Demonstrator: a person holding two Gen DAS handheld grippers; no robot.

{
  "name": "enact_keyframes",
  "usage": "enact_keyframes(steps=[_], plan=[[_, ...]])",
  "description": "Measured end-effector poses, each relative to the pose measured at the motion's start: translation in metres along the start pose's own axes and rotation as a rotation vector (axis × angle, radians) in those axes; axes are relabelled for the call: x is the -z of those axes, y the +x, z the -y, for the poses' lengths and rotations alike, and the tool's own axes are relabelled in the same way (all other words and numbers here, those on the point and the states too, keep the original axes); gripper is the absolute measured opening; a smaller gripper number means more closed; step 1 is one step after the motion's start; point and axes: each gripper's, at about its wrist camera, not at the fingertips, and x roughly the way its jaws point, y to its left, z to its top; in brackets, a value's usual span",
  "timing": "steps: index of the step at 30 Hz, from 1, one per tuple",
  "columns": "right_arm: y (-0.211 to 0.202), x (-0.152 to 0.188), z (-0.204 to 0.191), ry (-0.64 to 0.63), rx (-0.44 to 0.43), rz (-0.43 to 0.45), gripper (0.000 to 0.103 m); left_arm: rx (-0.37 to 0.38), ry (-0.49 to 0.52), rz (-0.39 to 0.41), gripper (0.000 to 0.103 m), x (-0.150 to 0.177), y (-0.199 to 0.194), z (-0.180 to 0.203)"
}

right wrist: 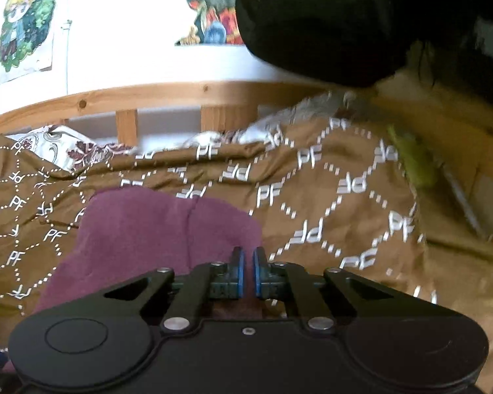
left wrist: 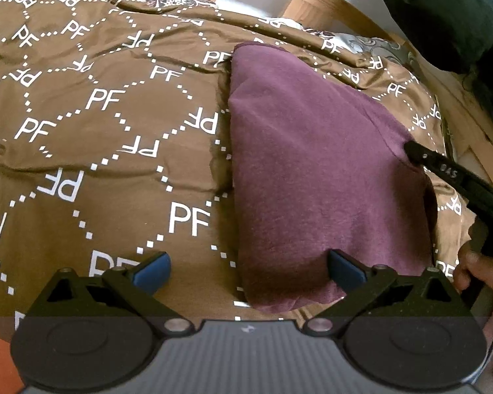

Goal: Fold small clothes
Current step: 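Press the folded shirt side with the right gripper to square it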

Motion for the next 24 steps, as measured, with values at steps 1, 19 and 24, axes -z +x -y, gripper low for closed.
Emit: enact_keyframes(steps=[1, 19, 24], plan=[[0.002, 0.001, -0.001, -0.016, 0.001, 0.000, 0.005, 0.000, 0.003, -0.001, 0.103, 0.000, 0.000, 0.000], [0.019, 0.003, 0.026, 0.204, -0.077, -0.125, 0.066, 0.003, 0.008, -0.001, 0.103, 0.001, 0.002, 0.000], [0.035, -0.003, 0.044, 0.298, -0.211, -0.118, 0.090, 0.010, -0.004, 0.017, 0.103, 0.002, 0.003, 0.000]])
